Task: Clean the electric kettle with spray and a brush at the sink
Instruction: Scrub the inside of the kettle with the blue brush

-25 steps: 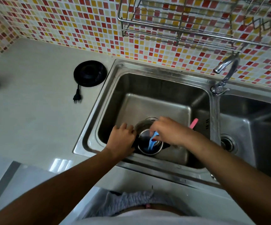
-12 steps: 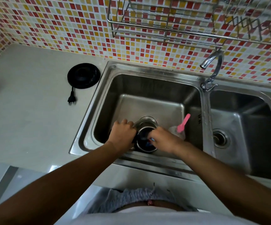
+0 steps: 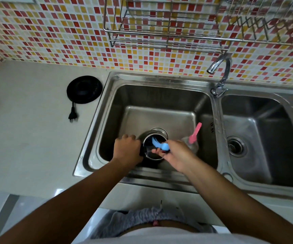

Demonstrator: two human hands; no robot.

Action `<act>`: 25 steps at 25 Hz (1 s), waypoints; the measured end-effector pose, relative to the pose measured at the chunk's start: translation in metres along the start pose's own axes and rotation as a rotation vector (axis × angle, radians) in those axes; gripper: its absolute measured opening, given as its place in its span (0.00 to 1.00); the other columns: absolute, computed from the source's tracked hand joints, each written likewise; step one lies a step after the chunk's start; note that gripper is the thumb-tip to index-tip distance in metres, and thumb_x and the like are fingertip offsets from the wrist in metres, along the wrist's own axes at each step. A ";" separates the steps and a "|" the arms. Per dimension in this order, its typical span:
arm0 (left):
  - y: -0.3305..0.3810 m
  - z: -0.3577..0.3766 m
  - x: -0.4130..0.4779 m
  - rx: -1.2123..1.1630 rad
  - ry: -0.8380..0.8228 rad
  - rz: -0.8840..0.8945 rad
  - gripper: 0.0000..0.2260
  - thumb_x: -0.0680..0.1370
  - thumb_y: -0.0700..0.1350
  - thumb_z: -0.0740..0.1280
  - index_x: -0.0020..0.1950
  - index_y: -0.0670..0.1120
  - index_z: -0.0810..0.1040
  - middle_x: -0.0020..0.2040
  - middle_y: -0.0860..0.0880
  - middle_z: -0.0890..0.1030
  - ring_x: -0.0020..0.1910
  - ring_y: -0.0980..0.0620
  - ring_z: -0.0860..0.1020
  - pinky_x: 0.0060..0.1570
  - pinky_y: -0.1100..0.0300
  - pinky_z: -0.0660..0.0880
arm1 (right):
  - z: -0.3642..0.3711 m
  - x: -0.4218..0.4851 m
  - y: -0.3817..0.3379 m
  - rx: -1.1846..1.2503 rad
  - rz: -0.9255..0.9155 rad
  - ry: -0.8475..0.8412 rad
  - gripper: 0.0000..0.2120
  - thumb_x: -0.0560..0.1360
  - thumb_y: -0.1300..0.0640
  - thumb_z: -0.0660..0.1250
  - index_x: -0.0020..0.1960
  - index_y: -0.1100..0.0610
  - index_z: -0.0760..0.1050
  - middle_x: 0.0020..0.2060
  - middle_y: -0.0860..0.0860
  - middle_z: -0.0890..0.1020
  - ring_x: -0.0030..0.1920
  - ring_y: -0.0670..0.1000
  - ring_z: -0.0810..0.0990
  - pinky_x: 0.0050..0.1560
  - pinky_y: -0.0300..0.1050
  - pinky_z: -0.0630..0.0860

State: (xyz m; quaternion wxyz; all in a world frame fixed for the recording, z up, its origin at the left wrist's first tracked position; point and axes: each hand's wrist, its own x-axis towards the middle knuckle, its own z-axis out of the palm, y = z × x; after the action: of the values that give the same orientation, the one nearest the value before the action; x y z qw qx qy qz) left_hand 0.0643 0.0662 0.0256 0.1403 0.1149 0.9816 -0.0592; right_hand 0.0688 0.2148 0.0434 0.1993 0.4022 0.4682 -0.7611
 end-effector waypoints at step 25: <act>-0.002 -0.006 0.016 0.037 -0.017 0.046 0.18 0.72 0.57 0.67 0.56 0.48 0.80 0.55 0.47 0.79 0.56 0.44 0.76 0.49 0.54 0.72 | -0.027 0.043 0.009 -1.249 -0.832 -0.197 0.08 0.74 0.54 0.64 0.49 0.58 0.75 0.39 0.55 0.82 0.40 0.55 0.80 0.47 0.53 0.77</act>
State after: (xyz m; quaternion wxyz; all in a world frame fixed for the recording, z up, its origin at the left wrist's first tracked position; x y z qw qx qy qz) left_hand 0.0476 0.0685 0.0269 0.1477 0.1397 0.9763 -0.0748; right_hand 0.0607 0.2368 -0.0019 0.1273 -0.0650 0.9056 -0.3993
